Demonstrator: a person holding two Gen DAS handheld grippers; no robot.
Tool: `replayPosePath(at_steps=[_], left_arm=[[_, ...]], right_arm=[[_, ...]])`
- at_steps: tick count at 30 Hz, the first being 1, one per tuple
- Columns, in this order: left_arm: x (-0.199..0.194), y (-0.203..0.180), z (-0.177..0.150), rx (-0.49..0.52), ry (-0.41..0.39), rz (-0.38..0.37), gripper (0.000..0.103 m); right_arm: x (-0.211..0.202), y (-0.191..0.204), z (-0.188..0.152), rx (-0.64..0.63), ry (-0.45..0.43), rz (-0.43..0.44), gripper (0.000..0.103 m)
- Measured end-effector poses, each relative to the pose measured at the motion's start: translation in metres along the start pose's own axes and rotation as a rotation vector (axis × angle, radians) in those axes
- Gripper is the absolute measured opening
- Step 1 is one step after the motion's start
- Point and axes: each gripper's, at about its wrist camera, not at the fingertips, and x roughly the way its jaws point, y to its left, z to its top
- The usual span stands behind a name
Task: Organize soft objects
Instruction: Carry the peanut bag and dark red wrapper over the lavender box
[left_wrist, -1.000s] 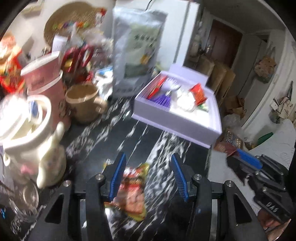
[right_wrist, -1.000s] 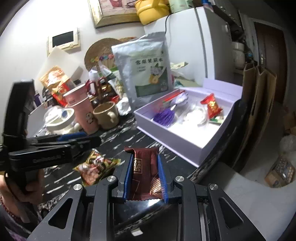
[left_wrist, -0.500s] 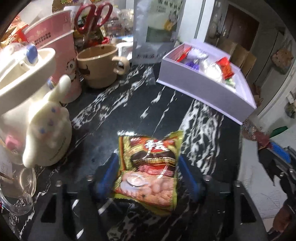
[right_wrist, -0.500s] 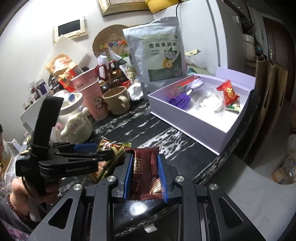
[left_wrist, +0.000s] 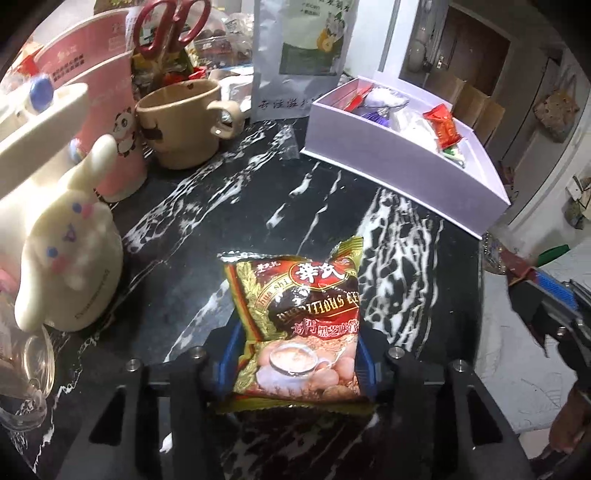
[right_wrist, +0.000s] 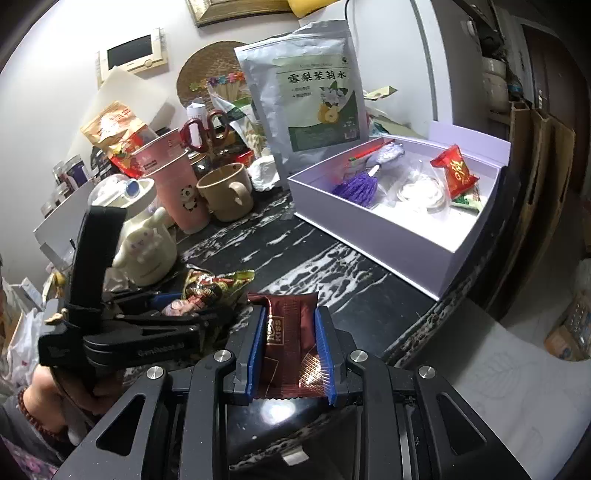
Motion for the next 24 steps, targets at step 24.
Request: replayPosePath(at_steps=[24], left_arm=[[-0.078, -0.093, 0.073, 0.173, -0.231, -0.163, 0.051]], right_arm=[[-0.065, -0.044, 0.032, 0.034, -0.151, -0.047, 0.026]])
